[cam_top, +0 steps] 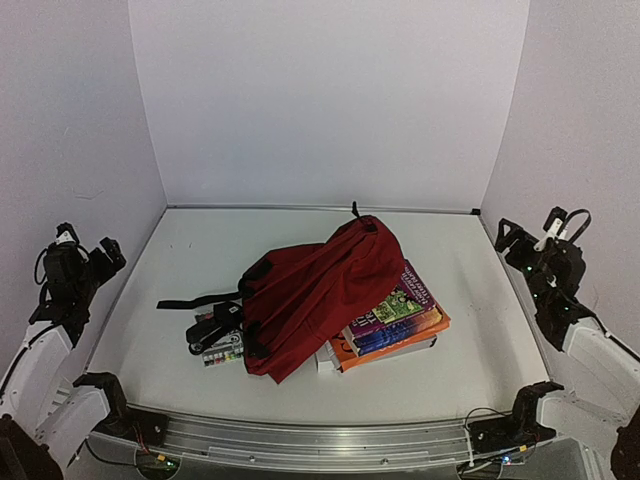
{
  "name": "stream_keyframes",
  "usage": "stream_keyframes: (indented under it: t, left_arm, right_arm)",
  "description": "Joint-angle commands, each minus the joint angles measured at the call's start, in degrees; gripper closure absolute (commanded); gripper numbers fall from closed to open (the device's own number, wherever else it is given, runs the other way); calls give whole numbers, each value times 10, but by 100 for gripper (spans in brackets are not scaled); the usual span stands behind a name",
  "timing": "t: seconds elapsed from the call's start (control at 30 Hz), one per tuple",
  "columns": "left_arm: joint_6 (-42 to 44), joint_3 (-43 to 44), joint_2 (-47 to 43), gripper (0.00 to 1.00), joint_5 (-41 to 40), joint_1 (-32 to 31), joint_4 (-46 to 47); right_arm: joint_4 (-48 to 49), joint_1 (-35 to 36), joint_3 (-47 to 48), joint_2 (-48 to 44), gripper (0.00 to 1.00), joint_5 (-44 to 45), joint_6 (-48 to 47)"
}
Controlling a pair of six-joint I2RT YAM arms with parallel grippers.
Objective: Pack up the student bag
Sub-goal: Adjust the student bag at the center of the board.
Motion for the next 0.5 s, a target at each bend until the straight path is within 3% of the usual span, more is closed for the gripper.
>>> stream_keyframes:
  t: [0.0, 0.13, 0.23, 0.37, 0.47]
  left_arm:
    - [-36, 59, 4, 0, -3, 0, -44]
    - [-56, 99, 25, 0, -8, -1, -97]
    - [-22, 124, 46, 0, 48, 0, -110]
    - [-5, 154, 83, 1, 148, -4, -124]
    - [-9, 172, 110, 4, 191, -34, -137]
  right_arm:
    - [11, 1, 31, -4, 2, -13, 28]
    - [-15, 1, 59, 1, 2, -37, 49]
    - [-57, 1, 97, 15, 2, -84, 57]
    - [-115, 1, 157, 65, 2, -203, 85]
    - [-153, 12, 192, 108, 10, -290, 123]
